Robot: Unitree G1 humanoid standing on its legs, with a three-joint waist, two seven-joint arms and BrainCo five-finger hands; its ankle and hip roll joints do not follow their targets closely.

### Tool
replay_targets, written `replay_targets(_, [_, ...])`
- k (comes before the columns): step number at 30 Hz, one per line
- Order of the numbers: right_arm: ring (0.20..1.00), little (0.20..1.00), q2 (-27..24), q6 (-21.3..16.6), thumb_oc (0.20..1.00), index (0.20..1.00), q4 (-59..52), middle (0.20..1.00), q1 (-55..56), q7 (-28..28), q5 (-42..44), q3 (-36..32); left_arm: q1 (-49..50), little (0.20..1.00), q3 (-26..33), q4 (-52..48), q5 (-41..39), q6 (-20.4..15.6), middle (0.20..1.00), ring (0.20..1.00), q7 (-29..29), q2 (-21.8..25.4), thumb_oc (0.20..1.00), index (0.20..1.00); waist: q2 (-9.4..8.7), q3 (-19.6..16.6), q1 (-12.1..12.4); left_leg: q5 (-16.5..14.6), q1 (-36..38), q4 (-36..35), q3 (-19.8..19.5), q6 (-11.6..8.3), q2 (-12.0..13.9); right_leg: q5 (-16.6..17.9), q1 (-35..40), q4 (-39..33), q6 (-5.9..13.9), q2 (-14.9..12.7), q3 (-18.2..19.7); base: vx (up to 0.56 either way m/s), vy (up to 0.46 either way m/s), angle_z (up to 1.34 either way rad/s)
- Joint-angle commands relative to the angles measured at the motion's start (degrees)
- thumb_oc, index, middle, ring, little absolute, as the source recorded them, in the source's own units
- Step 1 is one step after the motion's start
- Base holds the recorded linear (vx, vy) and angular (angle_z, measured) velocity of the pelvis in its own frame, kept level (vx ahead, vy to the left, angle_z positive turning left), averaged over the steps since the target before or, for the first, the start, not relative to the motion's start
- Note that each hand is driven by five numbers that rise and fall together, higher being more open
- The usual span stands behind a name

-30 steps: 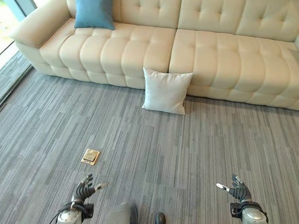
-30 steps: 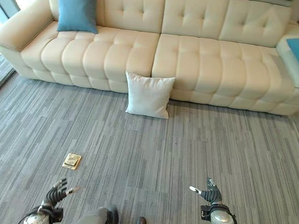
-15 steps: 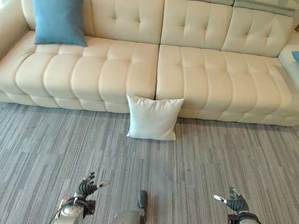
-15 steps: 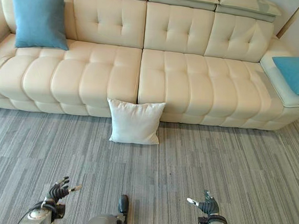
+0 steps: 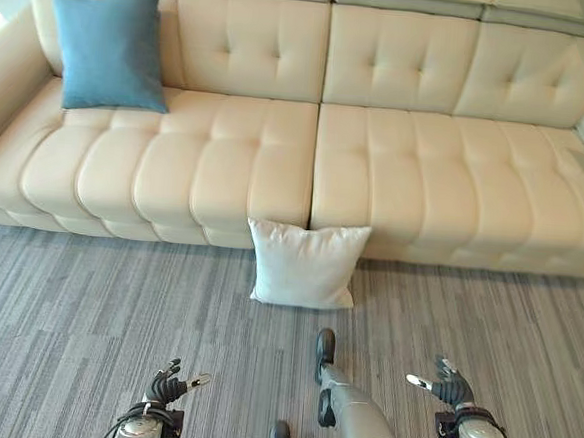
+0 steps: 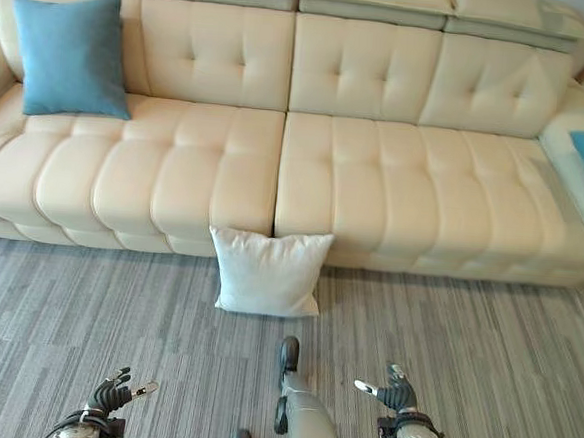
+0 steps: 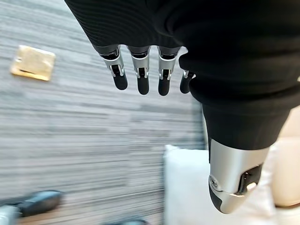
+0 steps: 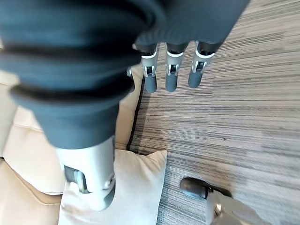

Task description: Pick up all the scattered cushions and arrange them neatly on the sofa.

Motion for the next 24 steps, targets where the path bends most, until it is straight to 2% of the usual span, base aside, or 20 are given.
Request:
replay_targets(1, [1.0, 1.0, -3.26, -1.98, 1.0, 1.0, -2.13, 1.0, -1.59, 0.04, 0.48, -2.5, -0.38, 1.0, -0.57, -1.2, 0.33, -1.82, 1.0, 1.0, -0.15, 1.48, 1.0, 1.0, 1.02, -1.63, -1.5, -0.69, -6.04, 12.44, 3.26, -6.98, 4.97, -5.24, 3.96, 1.34, 4.03, -0.25, -1.6, 0.3, -0.146, 0.63])
replay_targets(3, [1.0, 1.0, -4.1, -2.45, 1.0, 1.0, -2.47, 1.0, -2.09, -0.21, 1.11, -2.45, -0.99, 1.0, -1.33, -1.41, 0.21, -1.94, 1.0, 1.0, -0.26, 1.25, 1.0, 1.0, 1.0, -0.81, -1.66, 3.43, -11.21, 22.81, 5.33, -8.35, 6.81, -6.62, 5.99, 1.25, 2.63, -0.47, -2.0, 0.24, -0.134, 0.49])
replay_targets(4, [1.0, 1.0, -4.83, -2.14, 1.0, 1.0, -2.58, 1.0, -2.36, -0.28, 1.17, -2.26, -1.18, 1.0, -1.7, -1.98, -0.4, -1.99, 1.0, 1.0, -0.37, 1.15, 1.0, 1.0, 1.04, -0.51, -1.1, 3.94, -13.94, 25.23, 6.81, -7.81, 7.79, -8.44, 7.37, 1.15, 1.63, 0.0, -1.46, 0.25, -0.12, -0.03])
replay_targets(5, [1.0, 1.0, -5.16, -2.09, 1.0, 1.0, -2.14, 1.0, -2.67, -0.32, 1.06, -2.06, -1.48, 1.0, -1.77, -1.69, -0.6, -1.97, 1.0, 1.0, -0.38, 1.0, 1.0, 1.0, 0.98, -0.43, -0.77, 3.52, -15.44, 25.3, 7.32, -7.49, 7.89, -9.01, 7.87, 1.02, 1.51, -0.04, -1.27, 0.25, -0.084, -0.32])
replay_targets(7, [1.0, 1.0, -6.01, -1.79, 1.0, 1.0, -1.71, 1.0, -3.01, -0.64, 0.55, -2.09, -1.72, 1.0, -2.26, -1.73, -0.06, -1.78, 1.0, 1.0, -0.49, 0.82, 1.0, 1.0, 0.54, -0.21, -0.22, 1.71, -18.36, 20.47, 9.28, -6.62, 9.0, -10.19, 9.36, 0.41, 1.91, -1.11, -1.22, 0.25, -0.012, -0.49])
replay_targets(9, [1.0, 1.0, -6.28, -1.82, 1.0, 1.0, -1.91, 1.0, -3.01, -0.78, 0.48, -2.17, -1.97, 1.0, -2.44, -1.51, 0.29, -1.76, 1.0, 1.0, -0.47, 0.85, 1.0, 1.0, 0.44, 0.05, -0.07, 1.95, -19.62, 18.25, 9.48, -6.63, 9.34, -10.71, 9.89, 0.44, 1.97, -1.46, -1.01, 0.19, 0.034, -0.33])
replay_targets(10, [1.0, 1.0, -7.18, -1.77, 1.0, 1.0, -2.77, 1.0, -3.29, -1.56, -0.51, -1.66, -1.95, 1.0, -2.8, -2.23, 0.48, -1.79, 1.0, 1.0, 0.04, 1.23, 1.0, 1.0, 0.91, 1.28, 0.86, 5.85, -22.46, 14.09, 7.82, -7.71, 10.1, -12.17, 11.45, 0.71, 1.61, -0.86, -0.11, 0.18, 0.058, -0.21])
replay_targets(12, [1.0, 1.0, -7.43, -1.6, 1.0, 1.0, -2.61, 1.0, -3.63, -1.92, -1.05, -1.52, -2.01, 1.0, -2.77, -2.3, 0.37, -1.77, 1.0, 1.0, 0.17, 1.35, 1.0, 1.0, 0.96, 1.39, 1.06, 6.95, -23.32, 13.38, 6.97, -8.06, 10.13, -12.46, 11.64, 0.77, 1.52, -0.79, 0.25, 0.19, 0.097, -0.33])
replay_targets(13, [1.0, 1.0, -7.62, -1.45, 1.0, 1.0, -2.71, 1.0, -4.16, -2.43, -2.09, -1.49, -1.16, 1.0, -2.56, -3.36, 0.04, -1.71, 1.0, 1.0, 0.36, 1.6, 1.0, 1.0, 1.7, 1.42, 1.5, 7.17, -22.35, 10.71, 5.64, -8.09, 9.78, -13.13, 11.9, 1.49, 1.6, -0.13, 1.52, 0.18, 0.16, -0.39])
replay_targets(16, [1.0, 1.0, -7.87, -1.45, 1.0, 1.0, -2.94, 1.0, -5.2, -2.9, -3.07, -1.05, -1.01, 1.0, -2.33, -3.91, 0.18, -1.79, 1.0, 1.0, 0.42, 2.53, 1.0, 1.0, 1.91, 1.67, 2.05, 6.88, -21.52, 9.12, 5.19, -7.5, 8.98, -13.17, 11.41, 2.21, 1.82, -0.13, 2.57, 0.11, 0.154, -0.52])
replay_targets(20, [1.0, 1.0, -7.43, -1.36, 1.0, 1.0, -1.17, 1.0, -8.38, -3.23, -2.58, 0.32, -3.71, 1.0, -1.52, -5.36, -0.89, -2.2, 1.0, 1.0, 1.64, 5.5, 1.0, 1.0, 1.05, 1.83, 3.17, 5.82, -22.64, 8.64, 5.81, -5.87, 7.94, -12.48, 8.54, 3.28, 2.7, -1.11, 3.92, 0.0, 0.139, -0.14])
replay_targets(24, [1.0, 1.0, -6.72, -1.25, 1.0, 1.0, -0.3, 1.0, -9.27, -3.03, -2.47, 1.23, -4.59, 1.0, -0.69, -5.44, -1.56, -2.35, 1.0, 1.0, 2.3, 6.34, 1.0, 1.0, 0.76, 1.44, 3.68, 5.58, -22.31, 7.84, 5.79, -5.27, 7.5, -12.12, 7.8, 3.87, 3.27, -1.45, 4.46, 0.01, 0.044, 0.06])
